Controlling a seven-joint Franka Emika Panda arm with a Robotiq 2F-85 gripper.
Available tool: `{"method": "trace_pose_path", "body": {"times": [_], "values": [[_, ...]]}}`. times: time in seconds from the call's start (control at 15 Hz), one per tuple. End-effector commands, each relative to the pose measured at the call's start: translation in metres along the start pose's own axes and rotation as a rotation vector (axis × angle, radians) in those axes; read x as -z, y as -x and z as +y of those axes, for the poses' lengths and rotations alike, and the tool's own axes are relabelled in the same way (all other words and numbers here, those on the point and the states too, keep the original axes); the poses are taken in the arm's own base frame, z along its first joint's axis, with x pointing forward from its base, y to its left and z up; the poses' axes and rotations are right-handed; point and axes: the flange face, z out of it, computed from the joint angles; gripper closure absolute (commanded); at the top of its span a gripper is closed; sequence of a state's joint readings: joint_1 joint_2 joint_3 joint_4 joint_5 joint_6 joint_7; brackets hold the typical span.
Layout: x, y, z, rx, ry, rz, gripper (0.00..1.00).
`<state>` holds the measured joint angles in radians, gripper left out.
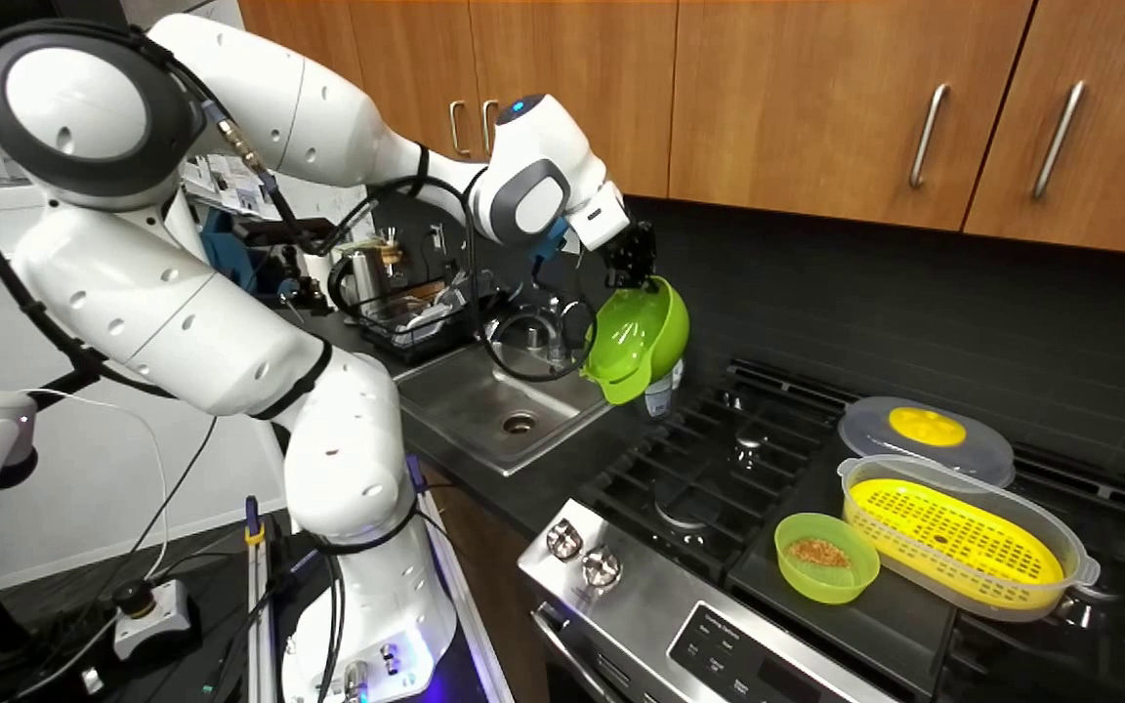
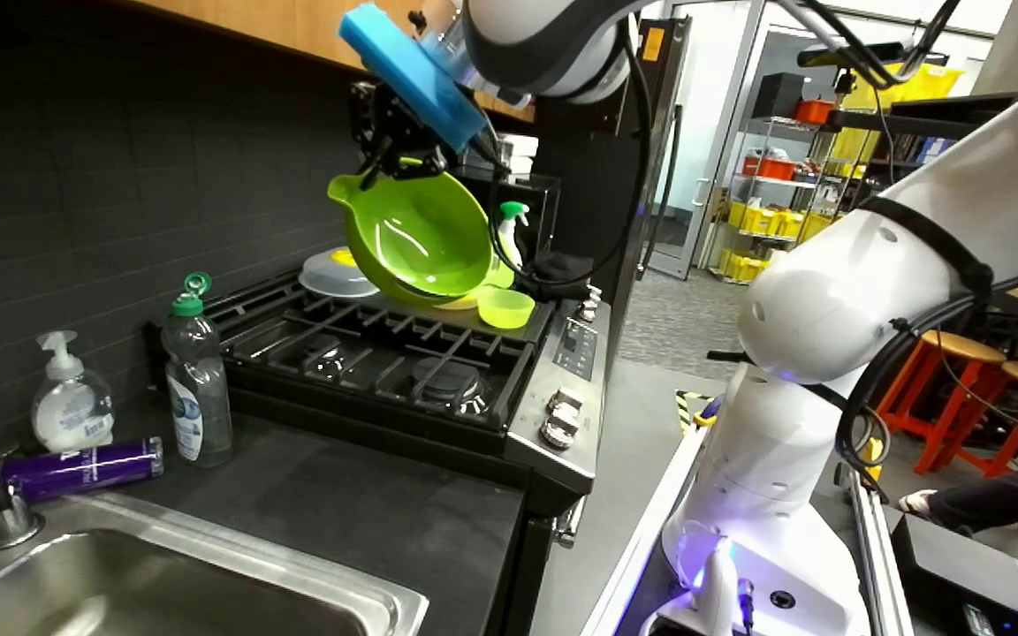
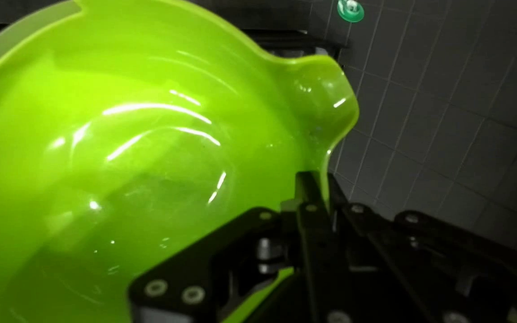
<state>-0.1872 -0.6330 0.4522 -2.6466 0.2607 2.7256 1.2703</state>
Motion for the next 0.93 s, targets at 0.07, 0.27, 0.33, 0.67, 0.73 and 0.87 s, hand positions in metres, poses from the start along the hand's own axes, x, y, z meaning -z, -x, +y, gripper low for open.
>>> {"method": "trace_pose_path", "body": {"times": [0.07, 0.27, 0.33, 0.67, 0.73, 0.87], "values": [[-0.02, -0.017, -0.012, -0.014, 0.097, 0.049, 0.99], [-0.028, -0.03, -0.004, -0.003, 0.159, 0.087, 0.99], [-0.03, -0.034, -0.002, 0.003, 0.174, 0.093, 0.99], [-0.034, -0.046, 0.01, 0.075, 0.235, 0.134, 0.99], [-0.035, -0.047, 0.011, 0.092, 0.246, 0.143, 0.99], [-0.037, -0.049, 0.014, 0.125, 0.265, 0.158, 0.99]]}}
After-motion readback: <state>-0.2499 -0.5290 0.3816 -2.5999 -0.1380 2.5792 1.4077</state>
